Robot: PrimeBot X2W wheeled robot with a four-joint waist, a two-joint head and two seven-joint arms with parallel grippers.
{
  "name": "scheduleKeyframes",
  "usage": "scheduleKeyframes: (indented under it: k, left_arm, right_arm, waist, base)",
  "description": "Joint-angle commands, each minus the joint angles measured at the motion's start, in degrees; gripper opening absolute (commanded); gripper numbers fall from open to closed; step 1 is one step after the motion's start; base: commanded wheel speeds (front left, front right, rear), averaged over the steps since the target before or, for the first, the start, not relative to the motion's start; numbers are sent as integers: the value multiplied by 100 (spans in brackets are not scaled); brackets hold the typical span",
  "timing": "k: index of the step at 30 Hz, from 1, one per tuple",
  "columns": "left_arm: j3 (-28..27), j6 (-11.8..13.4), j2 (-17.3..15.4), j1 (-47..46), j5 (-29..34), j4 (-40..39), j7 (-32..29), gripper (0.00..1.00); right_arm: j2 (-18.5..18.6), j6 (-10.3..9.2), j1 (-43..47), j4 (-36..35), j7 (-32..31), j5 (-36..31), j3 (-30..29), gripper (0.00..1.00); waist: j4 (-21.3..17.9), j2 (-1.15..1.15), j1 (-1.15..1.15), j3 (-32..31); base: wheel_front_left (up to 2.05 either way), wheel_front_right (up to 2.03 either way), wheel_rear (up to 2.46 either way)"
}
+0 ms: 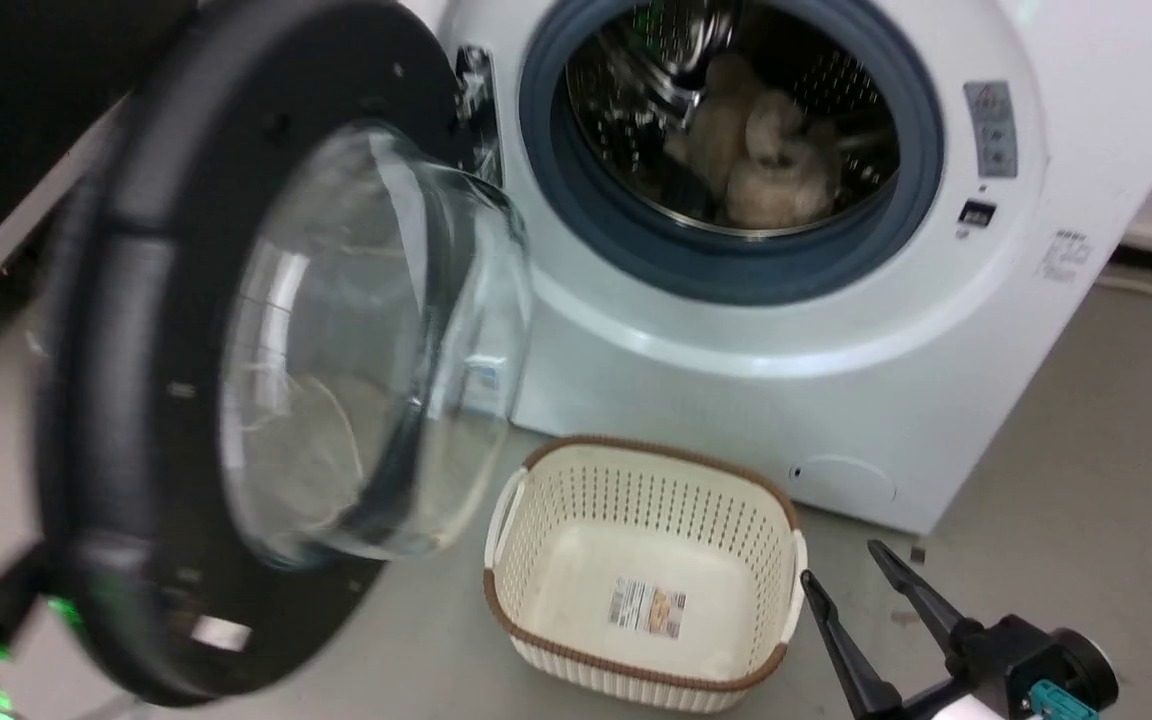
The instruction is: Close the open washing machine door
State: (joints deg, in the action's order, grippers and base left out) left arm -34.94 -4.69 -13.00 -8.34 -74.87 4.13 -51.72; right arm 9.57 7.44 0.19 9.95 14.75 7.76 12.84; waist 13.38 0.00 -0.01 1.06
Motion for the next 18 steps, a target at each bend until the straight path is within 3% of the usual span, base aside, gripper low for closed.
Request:
scheduleKeyframes:
  k: [1, 6, 10, 18]
  left_arm:
    - [66, -32, 84, 108, -33, -75, -52, 0]
    - [597, -39, 716, 690, -96, -724, -320, 0]
    - [1132, -103, 951, 1133, -123, -996, -226, 0]
    - [2872, -189, 1010, 1465, -653, -1247, 1123, 0]
  right_arm:
    - [-34, 5, 68, 16, 25, -29, -32, 100]
    - [-122, 5, 119, 22, 25, -137, -266, 100]
    - [-169, 5, 79, -6, 25, -202, -460, 100]
    - [-55, 5, -49, -104, 17, -262, -605, 100]
  waist:
    - [-7, 0, 1, -114]
    - [-124, 0, 1, -257]
    - [-346, 0, 1, -238]
    - [-1118, 0, 1, 283]
  base:
    - [0, 0, 0]
    - [0, 0, 0]
    - [0, 0, 0]
    - [0, 0, 0]
